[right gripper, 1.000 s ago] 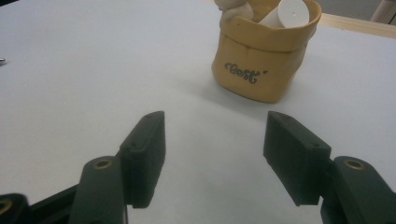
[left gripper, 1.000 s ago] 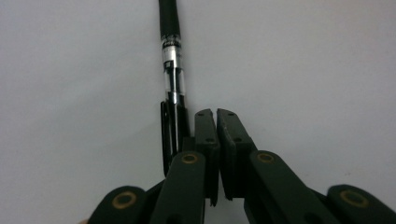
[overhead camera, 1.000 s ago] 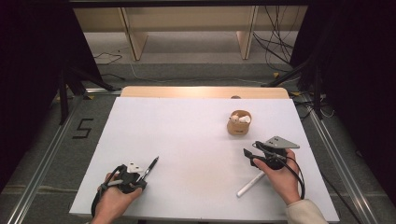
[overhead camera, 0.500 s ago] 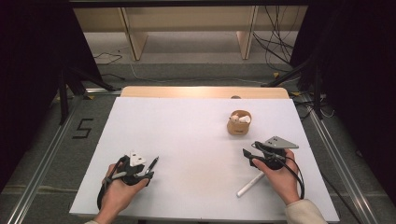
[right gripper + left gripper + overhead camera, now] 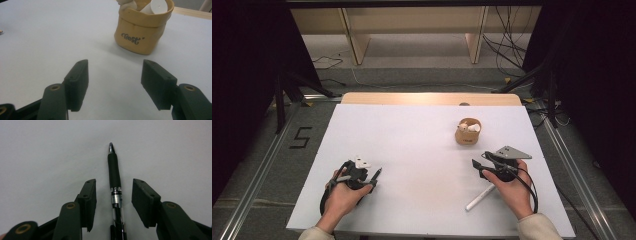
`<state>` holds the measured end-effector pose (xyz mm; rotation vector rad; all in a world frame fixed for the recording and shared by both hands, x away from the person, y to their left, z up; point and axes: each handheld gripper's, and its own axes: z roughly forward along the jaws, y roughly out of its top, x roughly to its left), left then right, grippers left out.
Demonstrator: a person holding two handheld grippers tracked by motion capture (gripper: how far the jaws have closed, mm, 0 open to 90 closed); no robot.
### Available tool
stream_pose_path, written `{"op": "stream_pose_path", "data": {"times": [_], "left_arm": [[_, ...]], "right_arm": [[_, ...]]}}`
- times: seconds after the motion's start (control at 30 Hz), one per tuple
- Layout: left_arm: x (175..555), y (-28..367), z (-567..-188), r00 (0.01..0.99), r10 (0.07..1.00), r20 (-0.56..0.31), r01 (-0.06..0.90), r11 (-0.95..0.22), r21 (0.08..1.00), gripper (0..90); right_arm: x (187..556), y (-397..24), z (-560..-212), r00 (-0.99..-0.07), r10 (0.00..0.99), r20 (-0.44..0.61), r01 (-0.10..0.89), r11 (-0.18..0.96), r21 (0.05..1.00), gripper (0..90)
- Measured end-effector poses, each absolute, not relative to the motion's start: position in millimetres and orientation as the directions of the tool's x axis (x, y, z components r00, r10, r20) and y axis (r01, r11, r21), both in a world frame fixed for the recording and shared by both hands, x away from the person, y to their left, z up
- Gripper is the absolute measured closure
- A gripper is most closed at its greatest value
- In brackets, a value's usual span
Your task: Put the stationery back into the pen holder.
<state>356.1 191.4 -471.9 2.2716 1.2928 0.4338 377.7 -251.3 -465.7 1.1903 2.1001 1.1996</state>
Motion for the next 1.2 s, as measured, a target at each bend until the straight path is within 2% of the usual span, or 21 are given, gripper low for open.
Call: {"op": "stream_pose_path", "data": {"times": [0.43,1.2], "left_arm": [[359.4,197.6,-475.3,0.493,0.870,-0.014,0.744,-0.414,0.524,65.1],[356.6,189.1,-474.5,0.500,0.866,0.015,0.742,-0.438,0.507,77.8]], "right_arm": [[377.8,-250.8,-465.9,-0.532,0.846,0.037,0.461,0.253,0.851,39.5],[377.8,-250.7,-466.2,-0.535,0.844,0.037,0.463,0.257,0.848,39.5]]}}
